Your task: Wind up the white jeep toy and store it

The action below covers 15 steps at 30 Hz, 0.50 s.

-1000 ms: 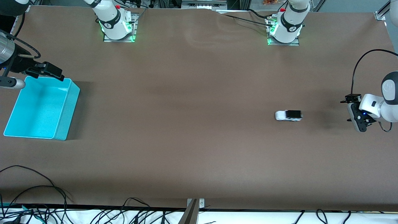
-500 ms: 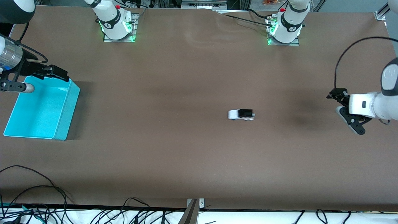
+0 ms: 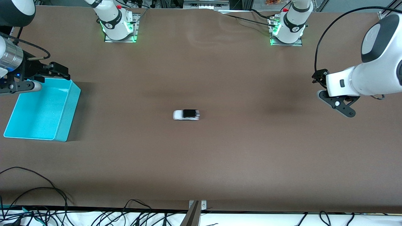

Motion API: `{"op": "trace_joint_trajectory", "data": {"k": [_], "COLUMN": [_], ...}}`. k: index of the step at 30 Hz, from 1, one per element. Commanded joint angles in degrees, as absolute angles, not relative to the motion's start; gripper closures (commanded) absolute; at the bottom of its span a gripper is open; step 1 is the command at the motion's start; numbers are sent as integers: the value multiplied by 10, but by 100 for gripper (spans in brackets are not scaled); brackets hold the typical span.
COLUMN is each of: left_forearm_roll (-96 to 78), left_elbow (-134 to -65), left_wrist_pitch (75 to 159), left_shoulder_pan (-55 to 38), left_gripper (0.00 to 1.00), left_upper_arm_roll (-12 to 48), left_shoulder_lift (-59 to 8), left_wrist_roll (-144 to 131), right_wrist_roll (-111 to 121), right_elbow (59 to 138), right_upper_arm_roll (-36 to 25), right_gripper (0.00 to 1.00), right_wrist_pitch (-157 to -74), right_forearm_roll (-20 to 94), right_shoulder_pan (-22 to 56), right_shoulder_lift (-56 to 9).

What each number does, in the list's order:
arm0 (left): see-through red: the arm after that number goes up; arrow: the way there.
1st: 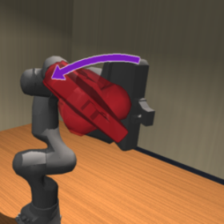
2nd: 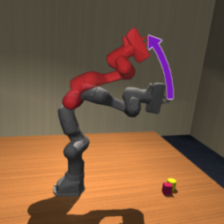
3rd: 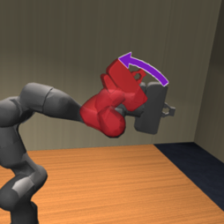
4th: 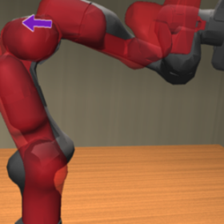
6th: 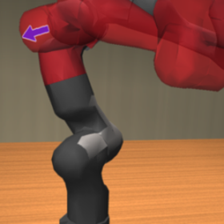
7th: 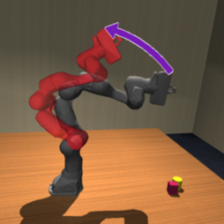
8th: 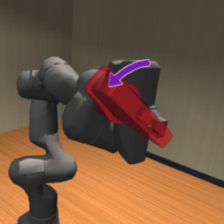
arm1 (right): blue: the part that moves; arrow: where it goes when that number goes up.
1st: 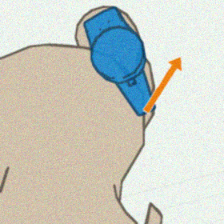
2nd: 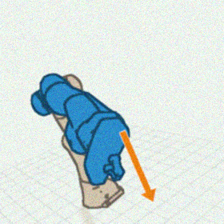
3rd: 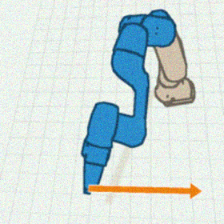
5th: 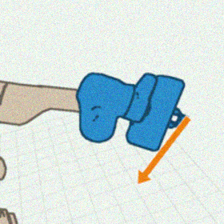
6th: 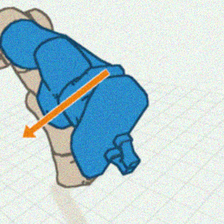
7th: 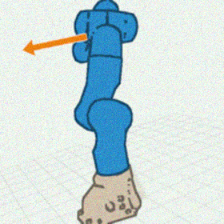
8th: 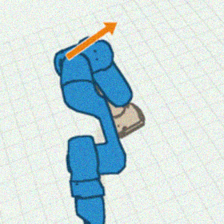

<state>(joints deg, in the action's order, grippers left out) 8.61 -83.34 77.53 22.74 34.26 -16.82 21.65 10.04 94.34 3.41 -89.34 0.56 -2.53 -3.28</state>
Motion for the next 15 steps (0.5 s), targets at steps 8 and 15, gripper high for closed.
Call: {"op": "trace_joint_trajectory", "data": {"k": [8,15], "left_forearm_roll": [-22,-21], "left_elbow": [-828,-854], "left_wrist_pitch": [774,844], "left_shoulder_pan": [40,9], "left_gripper": [0,0], "left_upper_arm_roll": [64,18], "left_shoulder_lift": [-133,-81], "left_wrist_roll": [221,212], "right_wrist_roll": [190,220], "right_elbow": [933,933], "right_upper_arm_roll": [33,33], "right_gripper": [0,0], "right_wrist_pitch": [-889,-890], "right_forearm_roll": [7,6], "right_shoulder_pan": [-28,-29], "right_shoulder_lift": [-43,-50]}}
